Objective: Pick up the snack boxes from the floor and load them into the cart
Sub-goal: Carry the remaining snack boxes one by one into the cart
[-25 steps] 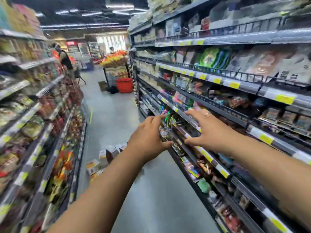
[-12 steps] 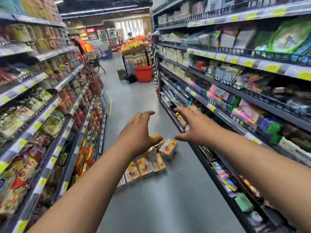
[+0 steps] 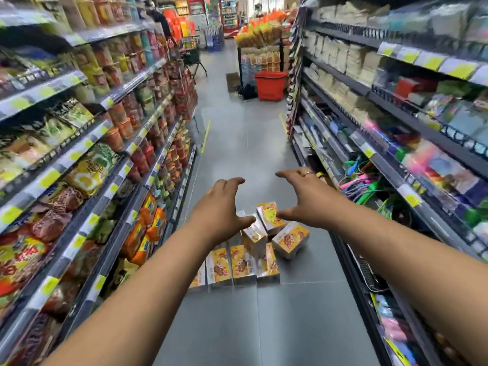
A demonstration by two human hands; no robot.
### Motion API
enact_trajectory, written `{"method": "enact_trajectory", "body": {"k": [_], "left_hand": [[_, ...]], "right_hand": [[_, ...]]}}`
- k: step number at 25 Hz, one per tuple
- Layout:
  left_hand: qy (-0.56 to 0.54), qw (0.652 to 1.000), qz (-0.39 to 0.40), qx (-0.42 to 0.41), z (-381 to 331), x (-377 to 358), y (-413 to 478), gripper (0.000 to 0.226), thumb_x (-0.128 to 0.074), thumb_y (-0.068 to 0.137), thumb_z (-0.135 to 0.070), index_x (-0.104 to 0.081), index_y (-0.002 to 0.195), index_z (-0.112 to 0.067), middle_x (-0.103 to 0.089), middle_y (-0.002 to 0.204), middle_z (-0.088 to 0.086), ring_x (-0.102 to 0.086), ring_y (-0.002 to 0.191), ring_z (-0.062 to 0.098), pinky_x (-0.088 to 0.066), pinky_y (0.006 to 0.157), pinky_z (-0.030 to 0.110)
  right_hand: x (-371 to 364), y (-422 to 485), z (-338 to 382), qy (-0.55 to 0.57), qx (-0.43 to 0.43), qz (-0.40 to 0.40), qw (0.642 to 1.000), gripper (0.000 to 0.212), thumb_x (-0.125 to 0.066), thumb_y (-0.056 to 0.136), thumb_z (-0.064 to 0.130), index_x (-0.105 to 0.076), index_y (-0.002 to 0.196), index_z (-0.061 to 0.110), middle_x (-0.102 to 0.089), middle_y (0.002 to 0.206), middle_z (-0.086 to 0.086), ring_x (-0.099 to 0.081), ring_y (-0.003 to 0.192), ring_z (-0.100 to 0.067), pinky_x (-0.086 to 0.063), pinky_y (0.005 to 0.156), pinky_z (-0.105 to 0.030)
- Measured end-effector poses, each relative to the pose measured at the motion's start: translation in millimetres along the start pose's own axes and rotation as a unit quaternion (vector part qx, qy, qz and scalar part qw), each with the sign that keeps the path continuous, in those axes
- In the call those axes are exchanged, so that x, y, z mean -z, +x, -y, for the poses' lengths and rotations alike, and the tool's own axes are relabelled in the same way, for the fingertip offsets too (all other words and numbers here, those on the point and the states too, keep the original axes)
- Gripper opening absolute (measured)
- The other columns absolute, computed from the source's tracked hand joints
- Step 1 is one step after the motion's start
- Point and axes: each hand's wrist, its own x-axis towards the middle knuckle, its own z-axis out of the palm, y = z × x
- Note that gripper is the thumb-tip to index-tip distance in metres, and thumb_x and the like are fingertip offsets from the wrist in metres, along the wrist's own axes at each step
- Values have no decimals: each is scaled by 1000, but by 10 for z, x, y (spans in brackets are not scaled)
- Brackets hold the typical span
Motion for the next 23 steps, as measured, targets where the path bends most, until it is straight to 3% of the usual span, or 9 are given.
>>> {"method": "enact_trajectory", "body": {"k": [6,11,19,23], "left_hand": [[-18,994,18,102,726,-284,987,85,-75,77,-48,-30,146,-28,-39,148,3,-45,130,27,-43,103,41],[-27,989,64,132,1632,-711,1895,85,-76,76,-45,-31,146,-28,-40,147,3,-44,131,26,-41,104,41],[-17,969,235,78,2841,-1830,3456,80,-71,78,-41,-32,146,-24,-41,144,7,-44,129,29,-42,102,39],[-5,960,274,62,3201,-2703,4032,81,-72,79,-41,-29,146,-26,-41,143,7,-43,128,31,-44,100,44]], "right_hand": [[-383,1537,-94,3,46,74,996,86,-76,78,38,-27,148,30,-30,146,-8,-50,121,-28,-44,98,-36],[-1119,2753,-112,2,26,125,992,87,-77,76,40,-28,148,30,-31,147,-8,-52,120,-28,-46,99,-36],[-2504,4304,-627,35,-141,191,971,89,-77,72,43,-31,147,27,-32,147,-11,-48,127,-29,-43,101,-40],[-3406,4713,-1086,64,-214,214,951,93,-80,68,45,-32,146,25,-35,142,-14,-45,126,-34,-43,101,-41]]}}
